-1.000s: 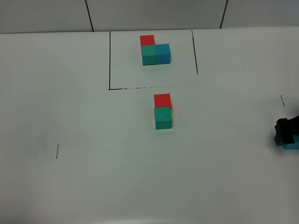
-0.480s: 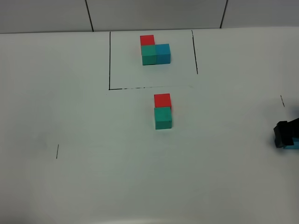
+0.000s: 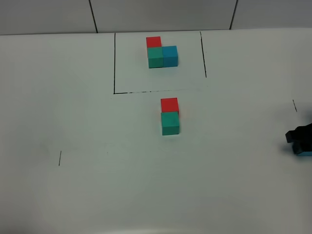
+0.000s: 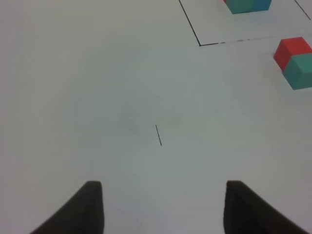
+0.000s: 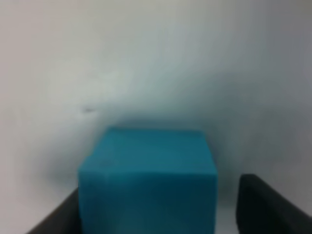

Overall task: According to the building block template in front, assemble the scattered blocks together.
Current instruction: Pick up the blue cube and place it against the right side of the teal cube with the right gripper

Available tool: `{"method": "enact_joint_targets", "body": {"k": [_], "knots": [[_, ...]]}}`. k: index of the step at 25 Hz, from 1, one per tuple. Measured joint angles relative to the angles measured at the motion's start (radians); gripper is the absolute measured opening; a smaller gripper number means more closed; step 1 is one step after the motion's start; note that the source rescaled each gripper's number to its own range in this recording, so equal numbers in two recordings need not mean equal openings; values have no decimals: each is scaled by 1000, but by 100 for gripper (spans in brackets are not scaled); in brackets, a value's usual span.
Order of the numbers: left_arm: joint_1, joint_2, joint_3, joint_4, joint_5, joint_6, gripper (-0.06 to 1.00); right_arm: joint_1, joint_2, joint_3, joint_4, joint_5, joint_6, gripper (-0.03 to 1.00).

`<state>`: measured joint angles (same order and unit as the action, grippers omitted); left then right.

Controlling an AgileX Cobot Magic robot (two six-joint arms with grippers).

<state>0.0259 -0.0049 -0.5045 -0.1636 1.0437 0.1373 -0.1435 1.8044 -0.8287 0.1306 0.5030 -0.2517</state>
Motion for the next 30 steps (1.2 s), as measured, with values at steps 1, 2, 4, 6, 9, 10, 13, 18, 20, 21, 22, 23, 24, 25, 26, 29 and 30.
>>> {"method": "enact_joint_targets", "body": {"k": [1,2,4,6,9,10,13,18,20,21,22,23,24,25,26,29,30], "knots": [[0,0,0,0,0,0,22,0,0,0,1,1,1,7],[0,0,0,0,0,0,22,0,0,0,2,1,4,1],[0,0,0,0,0,0,22,0,0,0,2,1,11,1],[0,0,0,0,0,0,22,0,-3,0,0,1,15,1],[0,0,0,0,0,0,22,20,-23,-12,-13,25,-39,1],[0,0,0,0,0,0,22,34,-31,-26,-25,48,-94,1],[0,0,0,0,0,0,22,116,-44,-92,-64,150,-332,1],[0,0,0,0,0,0,22,297,13,-258,-86,321,-695,1],[0,0,0,0,0,0,22,368,67,-343,-87,377,-755,1],[0,0,0,0,0,0,22,394,99,-385,-94,393,-773,1],[0,0,0,0,0,0,22,424,130,-420,-105,404,-788,1],[0,0,0,0,0,0,22,451,155,-460,-114,414,-798,1],[0,0,0,0,0,0,22,473,184,-500,-122,425,-808,1],[0,0,0,0,0,0,22,497,213,-534,-131,436,-818,1],[0,0,0,0,0,0,22,517,239,-574,-131,453,-832,1],[0,0,0,0,0,0,22,557,305,-672,-115,506,-872,1],[0,0,0,0,0,0,22,567,321,-699,-112,520,-879,1]]}}
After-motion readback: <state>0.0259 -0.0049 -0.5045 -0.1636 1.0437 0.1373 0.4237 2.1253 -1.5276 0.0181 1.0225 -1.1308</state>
